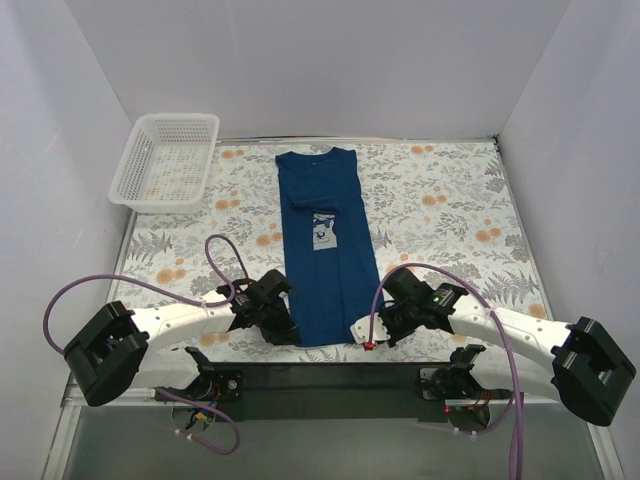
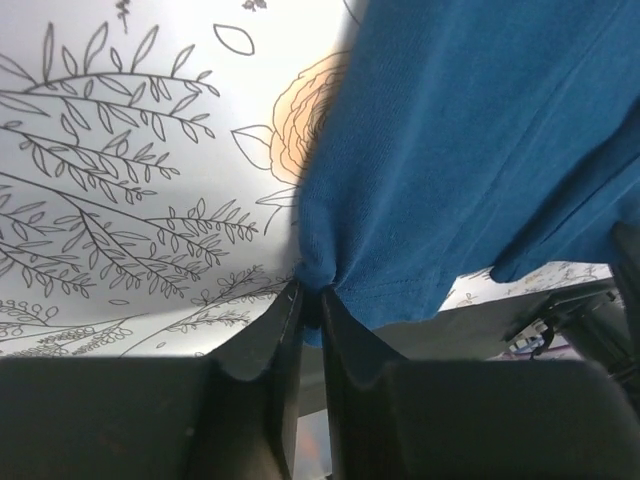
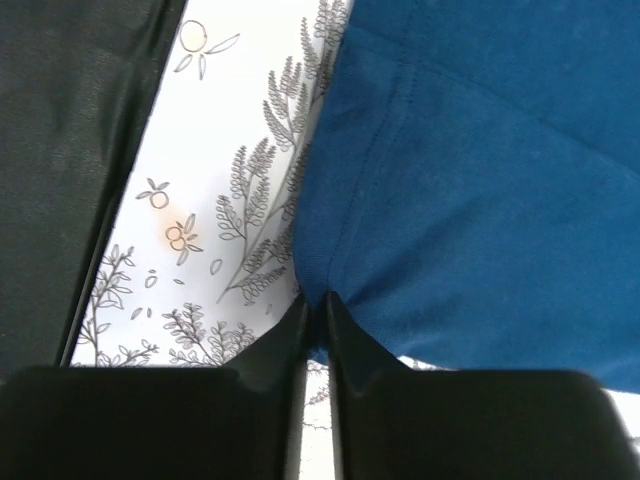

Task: Fold and stack the t-shirts
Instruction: Fold the tshirt

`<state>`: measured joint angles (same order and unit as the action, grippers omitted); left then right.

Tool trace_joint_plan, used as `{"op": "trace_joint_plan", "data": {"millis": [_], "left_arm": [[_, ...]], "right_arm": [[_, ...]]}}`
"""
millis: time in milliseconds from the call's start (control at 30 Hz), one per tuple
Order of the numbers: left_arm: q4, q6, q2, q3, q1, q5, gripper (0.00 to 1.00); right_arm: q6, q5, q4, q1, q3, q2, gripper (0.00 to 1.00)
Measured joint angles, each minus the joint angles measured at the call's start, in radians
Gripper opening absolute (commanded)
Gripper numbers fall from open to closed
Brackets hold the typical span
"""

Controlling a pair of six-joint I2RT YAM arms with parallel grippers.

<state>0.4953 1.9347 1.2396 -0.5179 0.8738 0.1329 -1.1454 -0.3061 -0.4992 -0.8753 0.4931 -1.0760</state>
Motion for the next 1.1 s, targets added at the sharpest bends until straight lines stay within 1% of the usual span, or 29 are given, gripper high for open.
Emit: {"op": "trace_joint_plan", "data": {"millis": [33, 100, 167, 200, 333, 533, 600, 667, 733, 767, 867, 900, 933, 1000, 1100], "left_arm": [[-0.002, 0.005, -0.002, 0.0, 0.002, -0.002, 0.24], [0.0, 0.014, -0.02, 0.003, 0.006, -0.009, 0.34], [-0.002, 0.021, -0.053, 0.011, 0.006, -0.013, 0.38], [-0.001, 0.025, -0.068, 0.017, 0.006, -0.014, 0.42], [0.001, 0.029, -0.115, 0.046, 0.006, -0.01, 0.46], [-0.008, 0.033, -0.141, 0.081, 0.006, 0.014, 0.45], [-0.019, 0.034, -0.14, 0.086, 0.006, 0.024, 0.43], [-0.031, 0.037, -0.128, 0.086, 0.006, 0.032, 0.36], [-0.047, 0.044, -0.106, 0.086, 0.005, 0.04, 0.25], [-0.056, 0.045, -0.095, 0.086, 0.006, 0.041, 0.16], [-0.069, 0.045, -0.07, 0.086, 0.006, 0.042, 0.01], [-0.073, 0.044, -0.069, 0.086, 0.006, 0.043, 0.0], [-0.074, 0.043, -0.069, 0.086, 0.006, 0.042, 0.0], [-0.074, 0.042, -0.072, 0.086, 0.006, 0.042, 0.0], [-0.066, 0.04, -0.08, 0.086, 0.006, 0.039, 0.0]], "right_arm": [[-0.003, -0.006, -0.005, 0.001, 0.0, -0.004, 0.21], [-0.007, -0.016, -0.008, 0.001, 0.0, -0.019, 0.25], [-0.01, -0.027, -0.005, 0.003, 0.002, -0.028, 0.29], [-0.013, -0.033, -0.004, 0.004, 0.002, -0.029, 0.31], [-0.016, -0.055, -0.002, 0.005, 0.002, -0.031, 0.36], [-0.019, -0.079, -0.002, 0.005, 0.002, -0.035, 0.37], [-0.019, -0.089, 0.0, 0.005, 0.003, -0.04, 0.37], [-0.019, -0.092, 0.001, 0.006, 0.005, -0.043, 0.37], [-0.019, -0.095, 0.001, 0.006, 0.006, -0.046, 0.36], [-0.019, -0.098, 0.001, 0.006, 0.006, -0.047, 0.36], [-0.018, -0.101, 0.0, 0.006, 0.006, -0.047, 0.33], [-0.018, -0.102, 0.0, 0.006, 0.006, -0.047, 0.31], [-0.018, -0.103, 0.0, 0.006, 0.006, -0.047, 0.27], [-0.018, -0.108, 0.001, 0.006, 0.002, -0.047, 0.22], [-0.019, -0.109, 0.006, 0.006, 0.0, -0.047, 0.1]]}}
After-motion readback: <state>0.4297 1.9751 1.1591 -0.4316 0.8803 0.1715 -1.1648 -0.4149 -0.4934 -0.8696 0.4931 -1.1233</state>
